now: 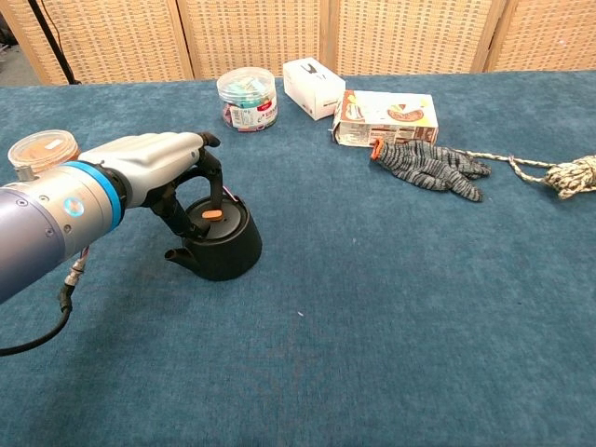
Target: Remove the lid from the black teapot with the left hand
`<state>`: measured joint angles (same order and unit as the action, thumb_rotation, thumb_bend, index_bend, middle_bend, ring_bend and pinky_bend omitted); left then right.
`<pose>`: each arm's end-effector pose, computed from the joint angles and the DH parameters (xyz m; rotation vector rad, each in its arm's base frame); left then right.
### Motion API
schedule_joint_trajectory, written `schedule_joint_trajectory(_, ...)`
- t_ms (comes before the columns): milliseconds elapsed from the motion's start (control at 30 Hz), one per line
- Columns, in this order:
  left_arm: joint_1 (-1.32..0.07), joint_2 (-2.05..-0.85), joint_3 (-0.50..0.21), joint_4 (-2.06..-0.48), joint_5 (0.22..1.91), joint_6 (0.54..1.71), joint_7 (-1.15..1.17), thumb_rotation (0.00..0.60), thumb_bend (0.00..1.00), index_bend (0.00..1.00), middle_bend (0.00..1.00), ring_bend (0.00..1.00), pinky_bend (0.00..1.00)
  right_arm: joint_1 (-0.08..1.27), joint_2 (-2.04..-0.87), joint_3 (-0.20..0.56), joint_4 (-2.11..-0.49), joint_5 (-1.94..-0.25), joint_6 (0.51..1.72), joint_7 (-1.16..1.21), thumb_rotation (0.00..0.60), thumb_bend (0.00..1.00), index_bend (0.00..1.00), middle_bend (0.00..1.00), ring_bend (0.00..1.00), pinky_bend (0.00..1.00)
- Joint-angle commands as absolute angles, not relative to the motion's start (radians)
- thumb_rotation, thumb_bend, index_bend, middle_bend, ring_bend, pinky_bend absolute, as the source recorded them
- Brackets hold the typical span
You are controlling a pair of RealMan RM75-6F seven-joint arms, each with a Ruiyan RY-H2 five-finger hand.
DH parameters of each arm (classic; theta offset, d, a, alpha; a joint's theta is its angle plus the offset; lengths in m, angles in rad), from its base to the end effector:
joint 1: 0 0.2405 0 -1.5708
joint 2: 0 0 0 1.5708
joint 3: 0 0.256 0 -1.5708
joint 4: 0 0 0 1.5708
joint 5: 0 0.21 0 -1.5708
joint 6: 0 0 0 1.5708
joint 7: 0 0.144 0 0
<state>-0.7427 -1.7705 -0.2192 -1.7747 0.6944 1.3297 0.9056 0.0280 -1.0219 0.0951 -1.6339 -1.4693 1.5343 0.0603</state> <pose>-0.0932 0.2812 -0.0520 -1.7197 -1.0722 -0.7376 -0.3195 -0.1720 0.2030 1.2798 -0.8607 0.9055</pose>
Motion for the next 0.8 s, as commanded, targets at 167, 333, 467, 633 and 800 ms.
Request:
schedule_joint_trajectory(167, -0.753, -1.783, -0.214, -1.763, 0.683, 1.337, 0.921, 0.6, 0.37, 0.53, 0.0, 0.0, 0.0, 0.028, -1.021, 0.096, -1.632, -1.469, 1.534, 0.065, 0.6, 0.0, 0.0, 0.0, 0.0, 0.0)
schedule_joint_trajectory(333, -0.757, -1.784, -0.214, -1.766, 0.685, 1.34, 0.919, 0.6, 0.4, 0.57, 0.0, 0.0, 0.0, 0.029, -1.022, 0.095, -1.633, -1.471, 1.532, 0.062, 0.6, 0.0, 0.0, 0.0, 0.0, 0.0)
schedule_joint_trajectory(467, -0.757, -1.777, -0.213, -1.778, 0.695, 1.348, 0.914, 0.6, 0.4, 0.58, 0.0, 0.0, 0.0, 0.029, -1.022, 0.094, -1.633, -1.472, 1.531, 0.062, 0.6, 0.0, 0.0, 0.0, 0.0, 0.0)
schedule_joint_trajectory(633, -0.758, -1.76, -0.221, -1.809, 0.719, 1.36, 0.903, 0.6, 0.4, 0.58, 0.0, 0.0, 0.0, 0.029, -1.023, 0.094, -1.634, -1.475, 1.531, 0.06, 0.6, 0.0, 0.0, 0.0, 0.0, 0.0)
schedule_joint_trajectory(800, -0.756, -1.727, -0.231, -1.861, 0.75, 1.38, 0.895, 0.6, 0.4, 0.58, 0.0, 0.0, 0.0, 0.029, -1.023, 0.092, -1.636, -1.476, 1.53, 0.057, 0.6, 0.0, 0.0, 0.0, 0.0, 0.0)
